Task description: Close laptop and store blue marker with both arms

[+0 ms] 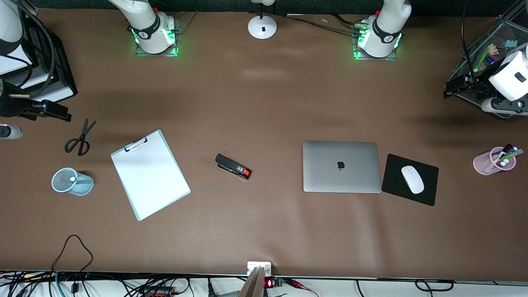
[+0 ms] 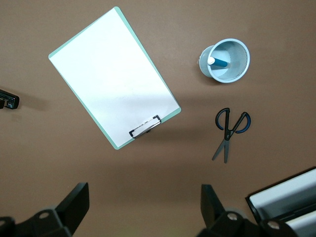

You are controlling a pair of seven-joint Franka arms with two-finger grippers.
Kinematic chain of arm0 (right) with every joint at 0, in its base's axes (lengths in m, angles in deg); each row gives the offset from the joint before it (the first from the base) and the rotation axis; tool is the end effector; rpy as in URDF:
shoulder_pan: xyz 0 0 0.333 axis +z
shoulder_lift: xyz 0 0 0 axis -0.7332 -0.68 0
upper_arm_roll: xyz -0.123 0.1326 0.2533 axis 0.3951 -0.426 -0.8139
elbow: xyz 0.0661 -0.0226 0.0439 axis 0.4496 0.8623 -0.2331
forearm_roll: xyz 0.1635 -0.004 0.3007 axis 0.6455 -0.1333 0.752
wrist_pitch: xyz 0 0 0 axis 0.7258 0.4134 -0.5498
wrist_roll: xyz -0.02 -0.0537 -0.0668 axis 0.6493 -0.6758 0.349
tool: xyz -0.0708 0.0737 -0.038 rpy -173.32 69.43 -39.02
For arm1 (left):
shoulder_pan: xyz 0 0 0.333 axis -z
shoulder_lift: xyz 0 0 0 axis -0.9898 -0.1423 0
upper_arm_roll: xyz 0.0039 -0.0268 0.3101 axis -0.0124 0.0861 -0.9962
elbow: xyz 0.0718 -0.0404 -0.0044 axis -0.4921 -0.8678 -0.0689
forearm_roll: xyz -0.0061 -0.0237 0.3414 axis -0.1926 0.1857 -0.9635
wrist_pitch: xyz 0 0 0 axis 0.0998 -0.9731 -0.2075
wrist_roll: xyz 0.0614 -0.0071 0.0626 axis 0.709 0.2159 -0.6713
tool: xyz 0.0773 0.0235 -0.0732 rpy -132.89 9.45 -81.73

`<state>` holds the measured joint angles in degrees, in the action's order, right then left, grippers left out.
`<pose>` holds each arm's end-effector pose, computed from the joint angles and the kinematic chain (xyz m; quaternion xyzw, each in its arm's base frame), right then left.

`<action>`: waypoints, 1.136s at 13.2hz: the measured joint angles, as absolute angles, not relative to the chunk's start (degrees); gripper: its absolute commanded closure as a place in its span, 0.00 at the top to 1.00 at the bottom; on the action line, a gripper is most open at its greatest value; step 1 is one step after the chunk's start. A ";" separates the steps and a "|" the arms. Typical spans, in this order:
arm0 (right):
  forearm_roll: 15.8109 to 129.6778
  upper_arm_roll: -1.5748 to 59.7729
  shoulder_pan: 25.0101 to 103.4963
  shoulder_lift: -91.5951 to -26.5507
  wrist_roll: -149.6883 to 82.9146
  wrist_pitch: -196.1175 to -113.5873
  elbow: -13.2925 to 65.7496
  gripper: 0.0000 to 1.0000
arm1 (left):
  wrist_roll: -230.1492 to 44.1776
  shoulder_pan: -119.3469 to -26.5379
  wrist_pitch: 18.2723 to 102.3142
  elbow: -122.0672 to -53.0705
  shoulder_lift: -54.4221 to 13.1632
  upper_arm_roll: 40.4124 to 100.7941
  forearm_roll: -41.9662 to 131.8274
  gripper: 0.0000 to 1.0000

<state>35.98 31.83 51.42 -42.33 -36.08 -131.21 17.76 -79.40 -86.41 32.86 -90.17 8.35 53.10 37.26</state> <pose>0.5348 -0.0320 0.5569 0.9988 -0.0137 -0.0467 0.0044 0.4733 0.0291 0.5577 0.9963 -0.0276 -0.0797 0.0189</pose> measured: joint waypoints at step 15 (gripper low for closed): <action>35.98 31.34 51.51 -39.01 -36.01 -131.45 18.45 1.00 | -79.18 -86.50 32.74 -90.15 8.31 53.10 37.28 1.00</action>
